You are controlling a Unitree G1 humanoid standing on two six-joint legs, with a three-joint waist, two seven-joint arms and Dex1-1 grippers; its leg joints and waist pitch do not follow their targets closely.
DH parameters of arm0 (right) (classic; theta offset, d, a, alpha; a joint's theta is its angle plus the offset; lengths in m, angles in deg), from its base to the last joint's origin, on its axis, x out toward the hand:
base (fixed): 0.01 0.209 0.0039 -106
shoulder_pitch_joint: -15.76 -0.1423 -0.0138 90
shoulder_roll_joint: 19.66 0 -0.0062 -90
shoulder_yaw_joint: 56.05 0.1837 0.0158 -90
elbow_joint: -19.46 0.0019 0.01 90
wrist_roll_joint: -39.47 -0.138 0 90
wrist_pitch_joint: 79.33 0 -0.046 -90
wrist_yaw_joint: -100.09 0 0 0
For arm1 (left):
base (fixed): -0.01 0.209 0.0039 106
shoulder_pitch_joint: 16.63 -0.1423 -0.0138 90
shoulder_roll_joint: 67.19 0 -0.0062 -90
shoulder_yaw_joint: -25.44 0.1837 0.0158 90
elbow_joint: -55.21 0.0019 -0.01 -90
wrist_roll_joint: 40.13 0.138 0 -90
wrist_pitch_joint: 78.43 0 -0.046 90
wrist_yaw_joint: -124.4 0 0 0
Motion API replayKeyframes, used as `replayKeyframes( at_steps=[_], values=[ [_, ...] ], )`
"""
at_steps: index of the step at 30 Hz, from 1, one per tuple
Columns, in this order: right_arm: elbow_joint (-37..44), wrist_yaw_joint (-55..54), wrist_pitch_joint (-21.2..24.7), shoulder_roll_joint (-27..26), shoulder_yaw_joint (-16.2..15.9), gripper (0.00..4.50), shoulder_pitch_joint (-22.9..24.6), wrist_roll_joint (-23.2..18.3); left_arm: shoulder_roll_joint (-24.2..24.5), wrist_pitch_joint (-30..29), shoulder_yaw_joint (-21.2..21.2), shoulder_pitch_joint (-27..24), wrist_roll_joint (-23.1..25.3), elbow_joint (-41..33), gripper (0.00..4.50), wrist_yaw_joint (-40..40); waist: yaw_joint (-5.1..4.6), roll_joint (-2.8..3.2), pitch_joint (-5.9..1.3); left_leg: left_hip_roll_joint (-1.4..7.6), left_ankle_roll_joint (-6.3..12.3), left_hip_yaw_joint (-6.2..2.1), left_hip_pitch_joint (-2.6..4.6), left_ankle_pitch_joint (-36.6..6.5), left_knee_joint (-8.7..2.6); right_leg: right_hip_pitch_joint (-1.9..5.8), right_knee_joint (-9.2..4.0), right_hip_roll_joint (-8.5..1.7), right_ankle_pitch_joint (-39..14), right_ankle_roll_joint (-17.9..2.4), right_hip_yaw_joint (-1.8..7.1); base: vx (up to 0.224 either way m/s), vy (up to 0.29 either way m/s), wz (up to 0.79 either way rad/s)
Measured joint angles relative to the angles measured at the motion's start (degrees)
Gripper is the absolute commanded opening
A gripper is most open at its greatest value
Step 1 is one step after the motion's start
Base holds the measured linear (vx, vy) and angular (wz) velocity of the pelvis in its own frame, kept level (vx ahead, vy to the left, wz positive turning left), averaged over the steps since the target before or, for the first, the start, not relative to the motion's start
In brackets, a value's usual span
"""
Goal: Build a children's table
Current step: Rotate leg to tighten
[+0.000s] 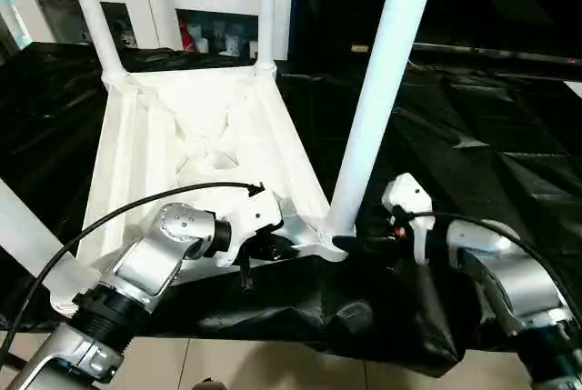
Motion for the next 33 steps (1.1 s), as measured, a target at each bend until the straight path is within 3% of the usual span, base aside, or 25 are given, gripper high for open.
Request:
replayKeyframes(
  at_steps=[13,14,24,33],
  values=[
    [-7.7,1.7,-3.0,-2.1,-2.2,3.89,-3.5,1.7,-0.3,1.6,-0.2,0.9,0.1,2.4,0.00,-1.0,-0.01,0.03,-0.02,-0.01,0.00,-0.02,0.01,0.0,-0.06,0.01,0.10,-0.02,0.0,0.0,-0.02,0.000,0.000,0.00],
    [-7.8,1.9,-3.4,-2.2,-2.2,3.63,-4.0,1.7,-0.4,1.7,-0.2,0.9,0.2,2.4,0.00,-1.0,-0.01,0.03,-0.02,-0.01,0.00,-0.02,0.01,0.0,-0.06,0.01,0.11,-0.02,0.0,0.0,-0.02,0.000,0.000,0.00],
    [-9.9,3.4,-4.6,-3.2,-2.1,2.83,-4.7,1.3,-0.5,1.8,-0.2,1.1,0.2,2.9,0.00,-1.3,-0.02,0.03,-0.01,-0.02,0.00,-0.02,0.02,0.0,-0.08,0.01,0.11,-0.04,0.0,0.0,-0.03,0.000,0.000,0.00],
    [-13.0,-0.6,-6.5,-6.4,-0.6,2.74,-5.0,1.5,-1.7,1.7,-1.4,1.6,0.8,4.4,0.00,1.0,-0.29,0.00,-0.03,-0.03,0.00,-0.02,0.05,0.0,-0.08,0.01,0.09,-0.04,0.0,0.0,-0.03,0.000,0.000,0.00]
  ],
)
